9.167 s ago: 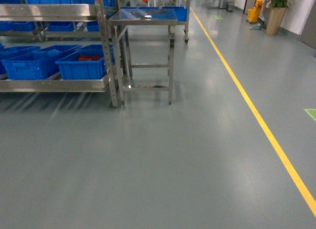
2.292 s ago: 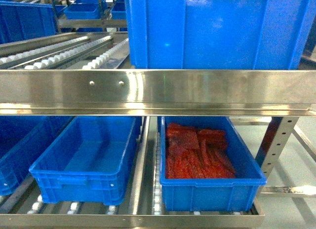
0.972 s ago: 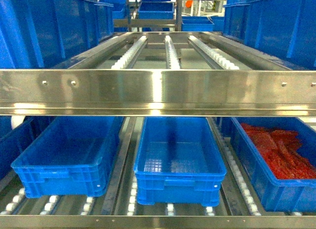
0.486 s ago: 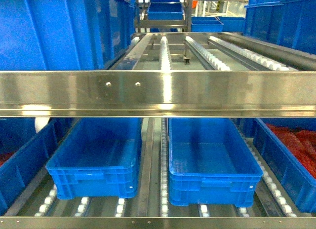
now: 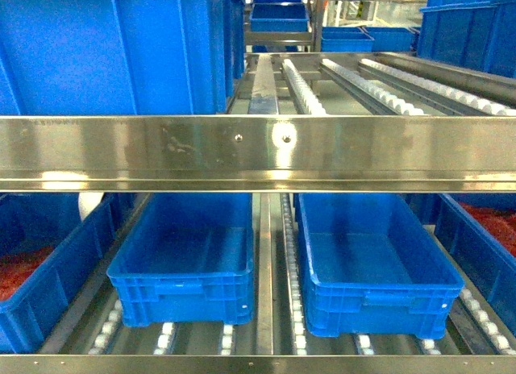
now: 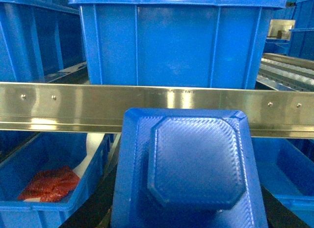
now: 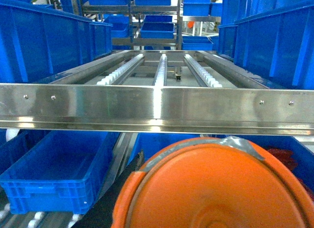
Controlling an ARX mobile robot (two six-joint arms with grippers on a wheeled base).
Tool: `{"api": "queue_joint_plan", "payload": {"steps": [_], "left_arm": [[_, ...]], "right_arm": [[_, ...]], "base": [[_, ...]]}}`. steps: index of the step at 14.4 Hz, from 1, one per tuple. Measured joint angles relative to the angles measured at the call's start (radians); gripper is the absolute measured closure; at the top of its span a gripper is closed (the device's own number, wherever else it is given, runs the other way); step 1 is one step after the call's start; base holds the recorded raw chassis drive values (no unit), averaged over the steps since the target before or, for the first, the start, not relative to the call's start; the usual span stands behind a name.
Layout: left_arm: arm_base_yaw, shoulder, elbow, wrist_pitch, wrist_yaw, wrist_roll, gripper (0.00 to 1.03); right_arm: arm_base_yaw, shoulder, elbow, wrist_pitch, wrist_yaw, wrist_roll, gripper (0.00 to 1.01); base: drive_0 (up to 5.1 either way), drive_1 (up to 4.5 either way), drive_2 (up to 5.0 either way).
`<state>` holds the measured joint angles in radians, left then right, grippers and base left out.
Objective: Sort blue parts and orange caps into right shelf containers
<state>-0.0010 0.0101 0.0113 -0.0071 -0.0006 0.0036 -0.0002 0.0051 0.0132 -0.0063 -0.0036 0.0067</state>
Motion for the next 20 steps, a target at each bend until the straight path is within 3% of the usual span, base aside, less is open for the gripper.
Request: {"api": "queue_joint_plan", "payload": {"steps": [20], "left_arm": [[0.0,0.0,0.0,0.0,0.0,0.0,0.61]], "right_arm": [[0.0,0.0,0.0,0.001,0.003,0.0,0.57]], "base": [[0.0,0.0,0.0]]}}
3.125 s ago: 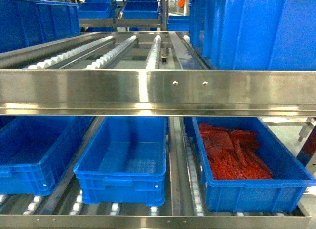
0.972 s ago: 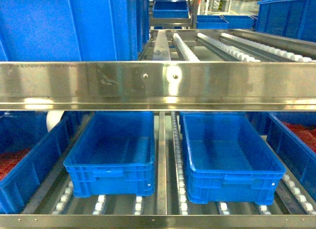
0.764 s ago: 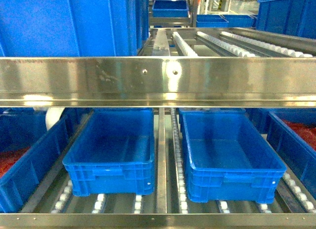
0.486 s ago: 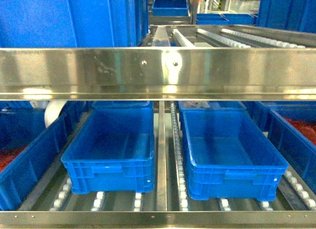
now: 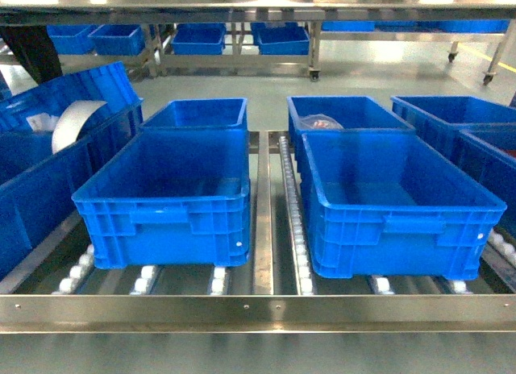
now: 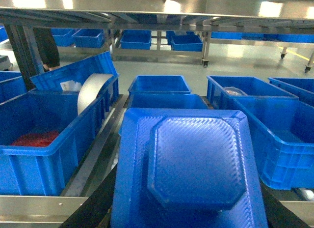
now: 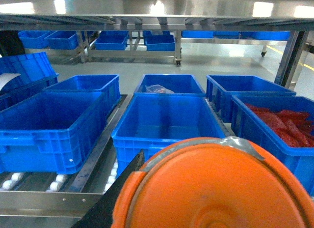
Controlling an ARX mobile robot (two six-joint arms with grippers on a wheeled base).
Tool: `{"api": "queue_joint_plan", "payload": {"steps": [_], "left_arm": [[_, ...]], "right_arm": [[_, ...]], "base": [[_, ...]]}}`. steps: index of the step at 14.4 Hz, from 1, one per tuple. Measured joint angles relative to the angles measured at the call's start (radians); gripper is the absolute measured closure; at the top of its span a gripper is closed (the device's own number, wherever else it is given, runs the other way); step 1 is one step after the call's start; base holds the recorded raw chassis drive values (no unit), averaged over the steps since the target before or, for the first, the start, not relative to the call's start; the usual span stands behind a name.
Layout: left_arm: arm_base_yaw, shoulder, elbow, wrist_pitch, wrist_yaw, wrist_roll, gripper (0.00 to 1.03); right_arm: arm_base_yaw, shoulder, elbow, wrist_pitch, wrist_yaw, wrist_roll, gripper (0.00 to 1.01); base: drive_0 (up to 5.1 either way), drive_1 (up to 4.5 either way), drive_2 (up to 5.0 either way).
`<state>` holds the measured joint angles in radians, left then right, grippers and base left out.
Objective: Sort blue parts and orange caps into right shelf containers
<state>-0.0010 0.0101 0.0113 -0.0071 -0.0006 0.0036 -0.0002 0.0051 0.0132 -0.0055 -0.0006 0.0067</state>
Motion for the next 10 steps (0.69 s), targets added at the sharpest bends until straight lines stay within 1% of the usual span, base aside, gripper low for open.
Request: {"api": "queue_joint_plan", "payload": {"steps": [10], "left_arm": [[0.0,0.0,0.0,0.0,0.0,0.0,0.61]], "right_arm": [[0.0,0.0,0.0,0.0,0.0,0.0,0.57]], "base": [[0.0,0.0,0.0]]}}
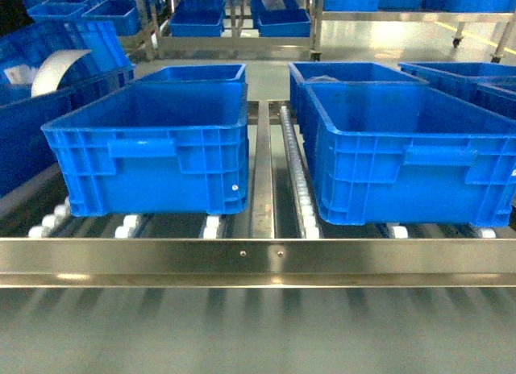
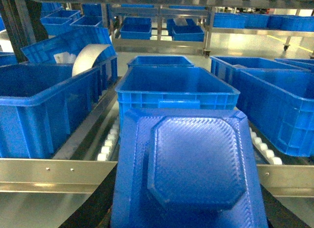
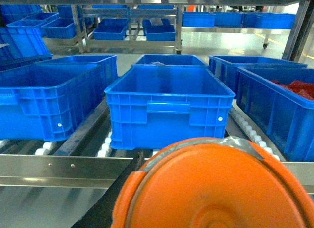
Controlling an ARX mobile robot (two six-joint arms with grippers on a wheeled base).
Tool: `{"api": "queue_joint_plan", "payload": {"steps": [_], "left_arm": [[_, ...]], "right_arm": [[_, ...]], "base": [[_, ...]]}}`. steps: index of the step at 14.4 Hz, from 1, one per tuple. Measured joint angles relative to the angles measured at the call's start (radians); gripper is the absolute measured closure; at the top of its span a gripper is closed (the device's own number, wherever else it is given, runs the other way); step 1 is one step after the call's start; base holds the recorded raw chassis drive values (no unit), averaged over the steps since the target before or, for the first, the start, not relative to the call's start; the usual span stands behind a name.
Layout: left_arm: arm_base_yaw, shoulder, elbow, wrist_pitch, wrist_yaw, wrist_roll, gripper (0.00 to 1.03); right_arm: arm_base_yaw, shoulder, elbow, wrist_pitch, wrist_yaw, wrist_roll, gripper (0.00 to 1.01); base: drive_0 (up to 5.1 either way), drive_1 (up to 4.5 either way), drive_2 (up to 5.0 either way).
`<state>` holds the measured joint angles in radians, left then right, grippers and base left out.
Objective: Sort blue parts and orange caps into right shelf containers
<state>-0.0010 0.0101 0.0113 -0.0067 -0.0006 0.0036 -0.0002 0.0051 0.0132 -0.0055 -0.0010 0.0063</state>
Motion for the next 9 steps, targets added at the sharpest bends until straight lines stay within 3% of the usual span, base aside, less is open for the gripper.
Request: {"api": "queue_joint_plan", "payload": {"steps": [9], "left_arm": [[0.0,0.0,0.0,-0.001,0.0,0.0,0.61]], "right_arm": [[0.0,0.0,0.0,-0.001,0.001,0.0,0.57]], "base": [[0.0,0.0,0.0]]}}
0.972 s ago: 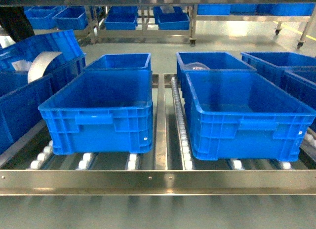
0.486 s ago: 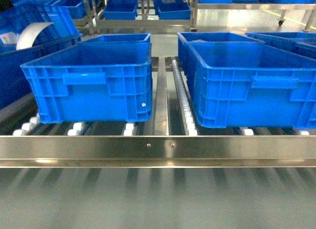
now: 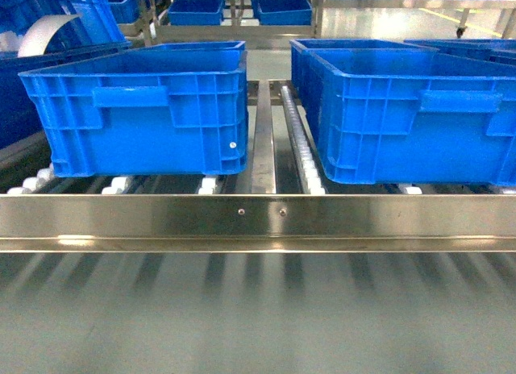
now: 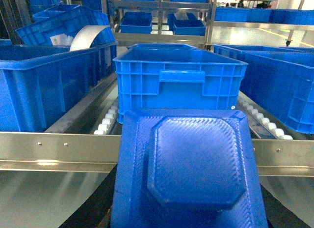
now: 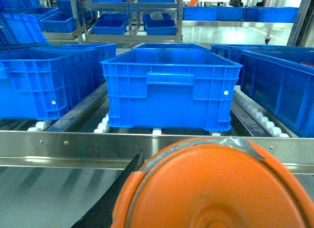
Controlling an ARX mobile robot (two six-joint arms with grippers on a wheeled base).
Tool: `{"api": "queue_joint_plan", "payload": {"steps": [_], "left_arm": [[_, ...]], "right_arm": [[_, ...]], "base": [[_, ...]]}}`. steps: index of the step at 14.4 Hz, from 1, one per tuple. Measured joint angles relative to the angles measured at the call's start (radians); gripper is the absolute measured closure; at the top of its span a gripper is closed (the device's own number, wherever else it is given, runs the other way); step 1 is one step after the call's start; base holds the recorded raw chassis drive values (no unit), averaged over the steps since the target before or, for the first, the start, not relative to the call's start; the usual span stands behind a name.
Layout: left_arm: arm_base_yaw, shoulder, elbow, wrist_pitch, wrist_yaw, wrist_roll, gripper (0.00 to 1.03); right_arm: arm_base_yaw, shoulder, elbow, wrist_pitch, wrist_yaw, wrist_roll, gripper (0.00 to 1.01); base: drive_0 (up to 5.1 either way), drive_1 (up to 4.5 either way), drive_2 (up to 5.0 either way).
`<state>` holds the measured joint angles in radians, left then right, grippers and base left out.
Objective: Sort blue parts and orange caps into right shelf containers
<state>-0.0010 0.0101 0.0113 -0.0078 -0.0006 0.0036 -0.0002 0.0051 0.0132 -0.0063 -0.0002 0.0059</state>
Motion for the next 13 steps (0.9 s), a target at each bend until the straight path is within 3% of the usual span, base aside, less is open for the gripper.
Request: {"api": "queue_joint_plan", "payload": {"steps": [13], "left_arm": [[0.0,0.0,0.0,0.002,0.0,0.0,0.61]], "right_arm": [[0.0,0.0,0.0,0.0,0.0,0.0,0.58]], "base": [[0.0,0.0,0.0]]}}
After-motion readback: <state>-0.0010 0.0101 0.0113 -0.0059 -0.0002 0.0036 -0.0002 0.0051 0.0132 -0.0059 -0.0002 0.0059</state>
